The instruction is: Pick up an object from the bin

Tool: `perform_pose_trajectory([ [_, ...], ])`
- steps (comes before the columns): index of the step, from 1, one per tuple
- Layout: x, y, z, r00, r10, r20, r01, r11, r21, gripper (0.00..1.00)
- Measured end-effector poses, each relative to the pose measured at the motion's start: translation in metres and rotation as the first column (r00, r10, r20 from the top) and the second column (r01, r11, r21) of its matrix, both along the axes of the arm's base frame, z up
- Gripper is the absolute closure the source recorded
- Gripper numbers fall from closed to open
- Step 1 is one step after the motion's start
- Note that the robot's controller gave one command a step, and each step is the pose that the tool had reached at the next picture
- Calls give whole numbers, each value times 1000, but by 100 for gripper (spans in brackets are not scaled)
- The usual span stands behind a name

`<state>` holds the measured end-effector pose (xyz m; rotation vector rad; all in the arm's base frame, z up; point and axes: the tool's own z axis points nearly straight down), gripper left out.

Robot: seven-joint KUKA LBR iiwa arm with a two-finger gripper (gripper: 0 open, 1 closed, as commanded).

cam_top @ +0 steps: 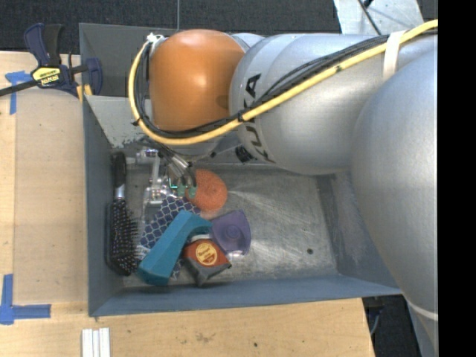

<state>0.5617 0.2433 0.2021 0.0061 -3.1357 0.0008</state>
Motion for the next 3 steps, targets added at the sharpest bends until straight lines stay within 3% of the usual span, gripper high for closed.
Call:
perform_pose_trajectory([
  [1,2,-1,5,1000,-4,8,4,1000,2,0],
  [2,-25,-21,-43,988,154,10,-154,988,1,0],
  [3,-51,-51,-56,883,470,7,-470,883,0,0],
])
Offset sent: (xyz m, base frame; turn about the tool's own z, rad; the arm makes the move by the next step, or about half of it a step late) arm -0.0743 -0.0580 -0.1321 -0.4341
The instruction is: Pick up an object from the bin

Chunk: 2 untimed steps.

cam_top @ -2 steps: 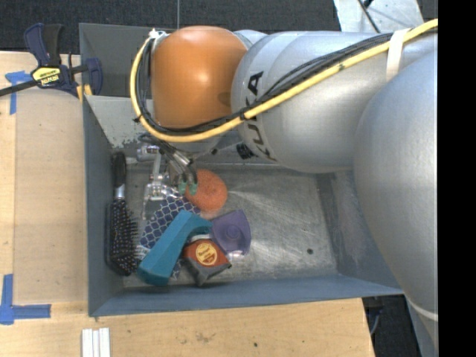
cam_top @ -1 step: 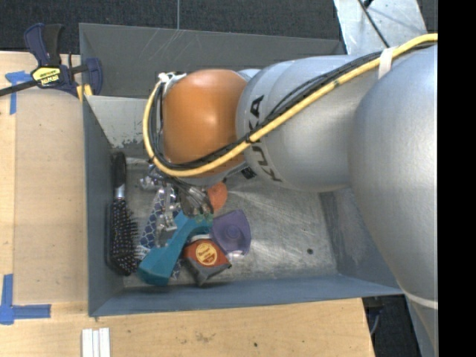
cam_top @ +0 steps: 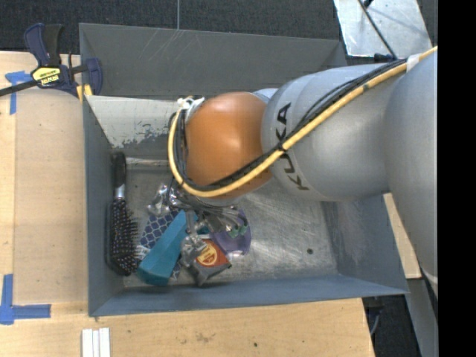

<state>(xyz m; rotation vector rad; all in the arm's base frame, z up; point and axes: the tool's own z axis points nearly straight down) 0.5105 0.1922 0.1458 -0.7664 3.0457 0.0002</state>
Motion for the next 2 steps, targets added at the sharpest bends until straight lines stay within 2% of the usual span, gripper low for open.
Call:
perform_pose_trajectory([
  [1,5,-22,13,998,57,3,-57,998,1,0],
  [2,8,-16,-34,974,226,6,-226,974,1,0],
])
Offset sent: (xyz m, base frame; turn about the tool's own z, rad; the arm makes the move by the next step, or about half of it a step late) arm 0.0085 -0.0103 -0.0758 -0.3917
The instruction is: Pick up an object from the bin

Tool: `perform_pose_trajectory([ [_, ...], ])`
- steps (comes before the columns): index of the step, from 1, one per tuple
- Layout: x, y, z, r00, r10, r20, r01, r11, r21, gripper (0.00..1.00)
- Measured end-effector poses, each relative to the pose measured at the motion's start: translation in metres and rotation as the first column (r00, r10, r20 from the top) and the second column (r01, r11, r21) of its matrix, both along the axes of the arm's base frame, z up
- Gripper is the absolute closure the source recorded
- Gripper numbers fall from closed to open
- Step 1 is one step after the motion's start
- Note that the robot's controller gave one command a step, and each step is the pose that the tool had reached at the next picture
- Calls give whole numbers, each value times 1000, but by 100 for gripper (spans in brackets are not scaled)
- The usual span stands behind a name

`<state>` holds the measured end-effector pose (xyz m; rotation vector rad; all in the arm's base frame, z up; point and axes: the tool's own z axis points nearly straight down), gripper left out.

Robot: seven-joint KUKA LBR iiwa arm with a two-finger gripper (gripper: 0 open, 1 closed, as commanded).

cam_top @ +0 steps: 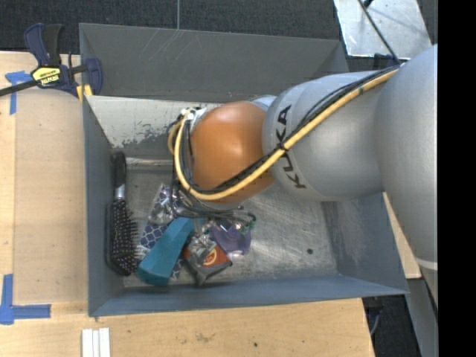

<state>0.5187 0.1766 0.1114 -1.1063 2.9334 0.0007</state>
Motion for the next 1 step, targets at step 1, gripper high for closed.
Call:
perform_pose_trajectory([
  [1,11,7,-17,961,278,-12,-278,961,-9,100],
])
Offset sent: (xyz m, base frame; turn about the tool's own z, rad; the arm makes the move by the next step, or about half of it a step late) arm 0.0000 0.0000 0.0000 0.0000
